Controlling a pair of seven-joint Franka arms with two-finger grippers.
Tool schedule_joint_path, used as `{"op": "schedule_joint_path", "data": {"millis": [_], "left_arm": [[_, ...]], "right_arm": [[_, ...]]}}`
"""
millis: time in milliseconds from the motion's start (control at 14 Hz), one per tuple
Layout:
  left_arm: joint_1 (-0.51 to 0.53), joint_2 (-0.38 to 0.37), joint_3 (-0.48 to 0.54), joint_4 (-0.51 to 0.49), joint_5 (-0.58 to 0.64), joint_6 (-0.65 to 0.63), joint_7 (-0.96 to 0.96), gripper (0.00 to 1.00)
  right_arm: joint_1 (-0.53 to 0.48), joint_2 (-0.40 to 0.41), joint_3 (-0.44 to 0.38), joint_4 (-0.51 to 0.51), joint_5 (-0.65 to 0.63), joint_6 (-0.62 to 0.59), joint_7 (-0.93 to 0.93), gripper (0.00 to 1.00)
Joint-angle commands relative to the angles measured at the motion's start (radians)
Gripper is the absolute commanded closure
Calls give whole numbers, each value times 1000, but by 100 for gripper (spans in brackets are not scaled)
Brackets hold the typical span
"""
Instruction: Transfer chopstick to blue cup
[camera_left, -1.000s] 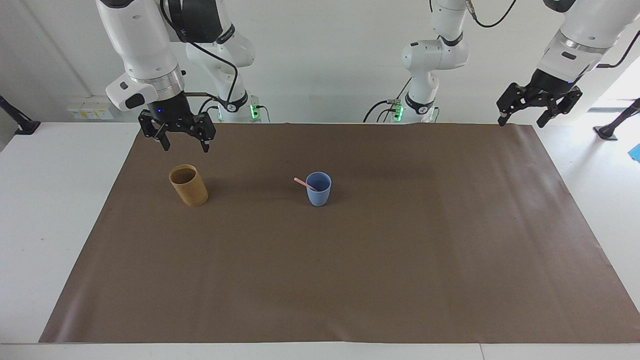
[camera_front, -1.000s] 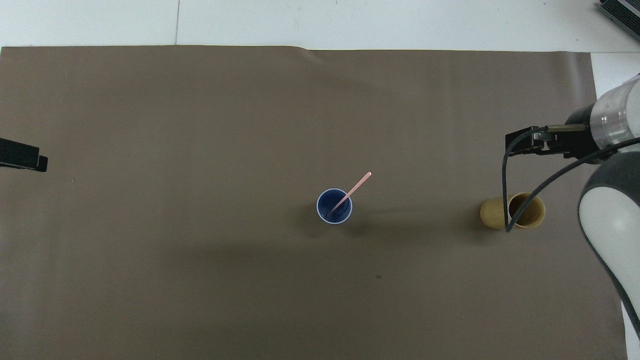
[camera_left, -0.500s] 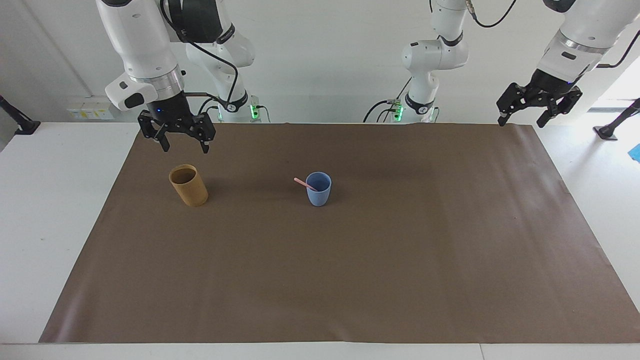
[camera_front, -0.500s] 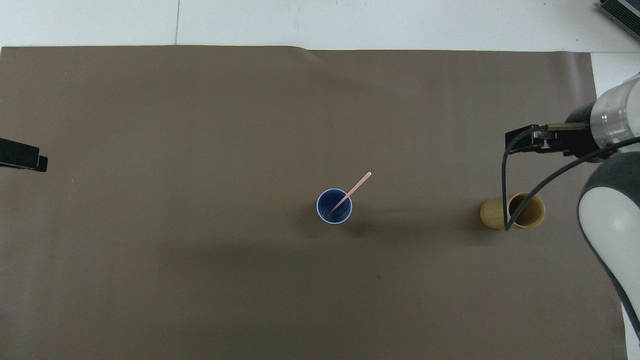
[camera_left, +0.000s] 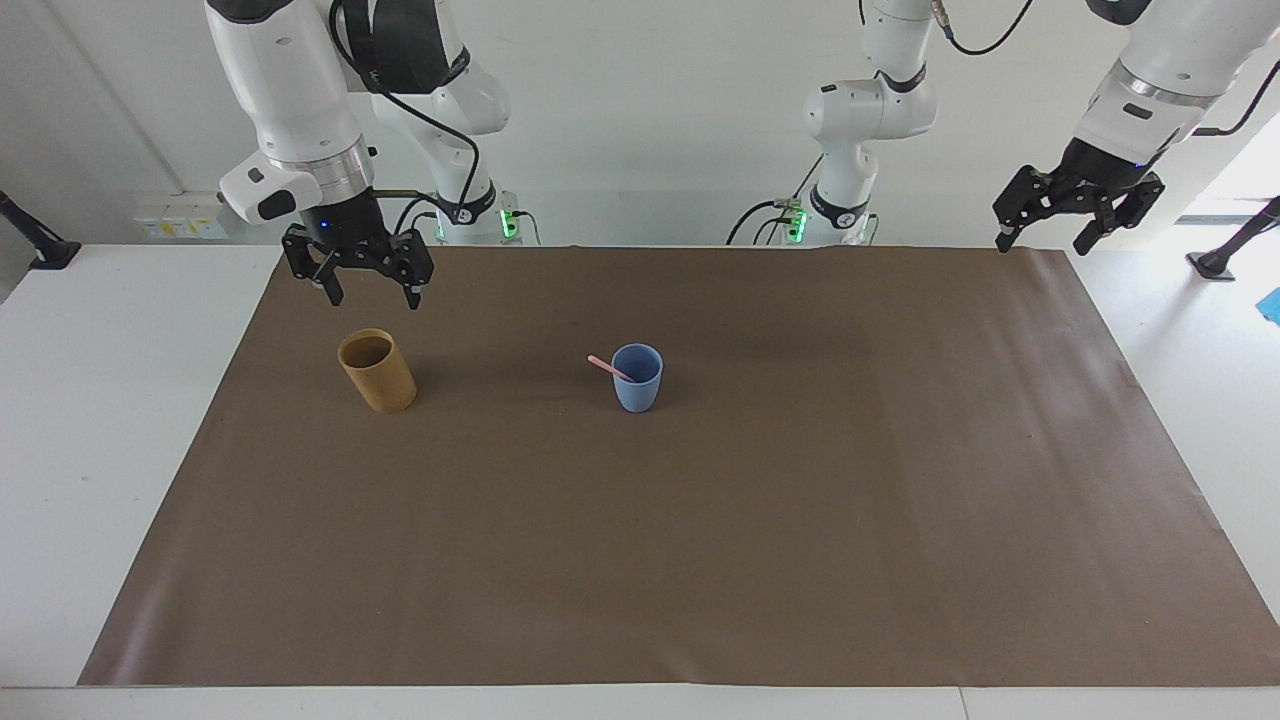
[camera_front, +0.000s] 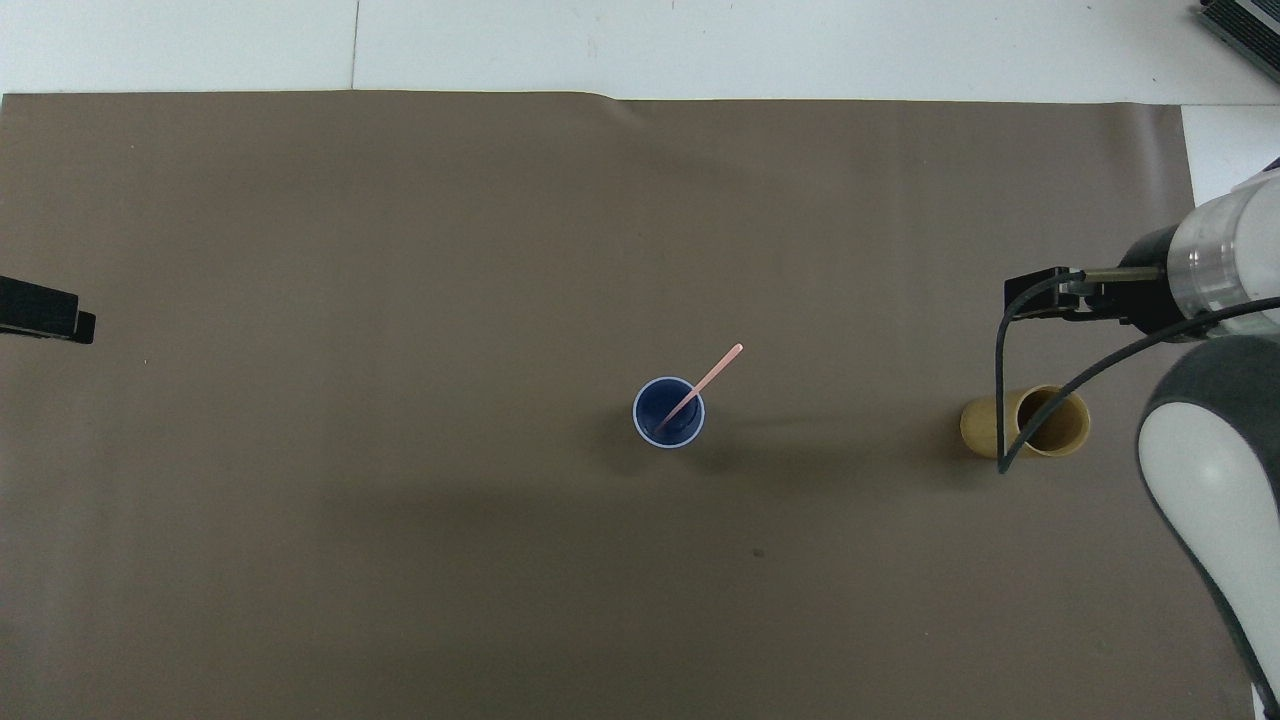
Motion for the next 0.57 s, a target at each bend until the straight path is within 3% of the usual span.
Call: {"op": "schedule_joint_path", "data": {"millis": [0, 500], "left_arm": [[-10, -27, 10, -28, 11, -4, 7, 0], [-10, -27, 10, -28, 11, -4, 7, 0]], "right_arm": [[-15, -32, 9, -44, 3, 28, -5, 0], [-15, -39, 9, -54, 20, 34, 1, 0]]}}
